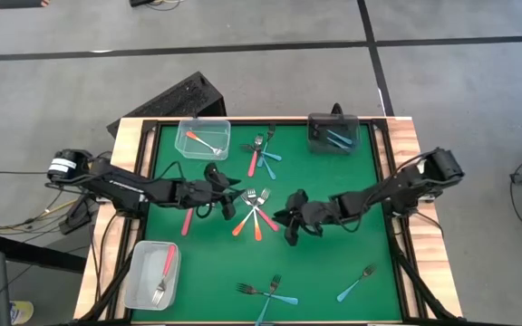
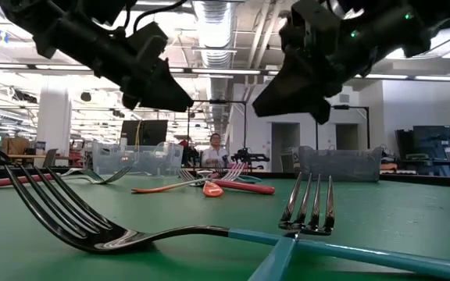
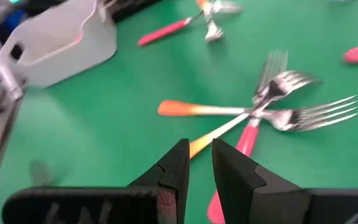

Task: Sort silverware by color (type)
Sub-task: Put the orange fork into the transparent bin

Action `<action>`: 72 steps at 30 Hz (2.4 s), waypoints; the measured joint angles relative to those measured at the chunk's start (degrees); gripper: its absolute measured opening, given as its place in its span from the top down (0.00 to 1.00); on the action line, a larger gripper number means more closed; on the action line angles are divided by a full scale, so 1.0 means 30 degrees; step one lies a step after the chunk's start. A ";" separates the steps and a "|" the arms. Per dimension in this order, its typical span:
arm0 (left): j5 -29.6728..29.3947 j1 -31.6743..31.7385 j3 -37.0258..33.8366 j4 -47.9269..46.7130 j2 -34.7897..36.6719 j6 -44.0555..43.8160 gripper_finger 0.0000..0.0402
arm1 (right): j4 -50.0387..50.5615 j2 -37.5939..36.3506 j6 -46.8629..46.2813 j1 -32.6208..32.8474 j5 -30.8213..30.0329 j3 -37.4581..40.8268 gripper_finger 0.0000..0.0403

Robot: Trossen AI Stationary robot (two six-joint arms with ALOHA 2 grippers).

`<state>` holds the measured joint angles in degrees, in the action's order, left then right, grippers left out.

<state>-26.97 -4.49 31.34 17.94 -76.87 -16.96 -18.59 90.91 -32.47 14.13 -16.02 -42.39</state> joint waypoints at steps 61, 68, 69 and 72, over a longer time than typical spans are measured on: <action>0.4902 -0.0403 0.0165 0.3738 -0.6605 -0.0850 0.61 | 0.0739 0.0488 0.0417 -0.1749 -0.3203 -0.0007 0.73; 0.3806 -0.0835 0.0165 0.2952 -0.6605 -0.0919 0.61 | 0.0617 0.0488 0.0428 -0.1670 -0.3225 0.0003 0.73; 0.3761 -0.0850 0.0165 0.2962 -0.6605 -0.0937 0.61 | 0.0445 0.0488 0.0427 -0.1714 -0.3225 0.0007 0.73; 0.3642 -0.0860 0.0167 0.2981 -0.6691 -0.1001 0.61 | -0.0434 0.0488 0.0432 -0.1762 -0.3210 0.0007 0.73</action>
<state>-16.04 -7.07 31.84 26.89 -96.94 -19.96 -19.89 92.38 -31.18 8.84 -25.65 -42.37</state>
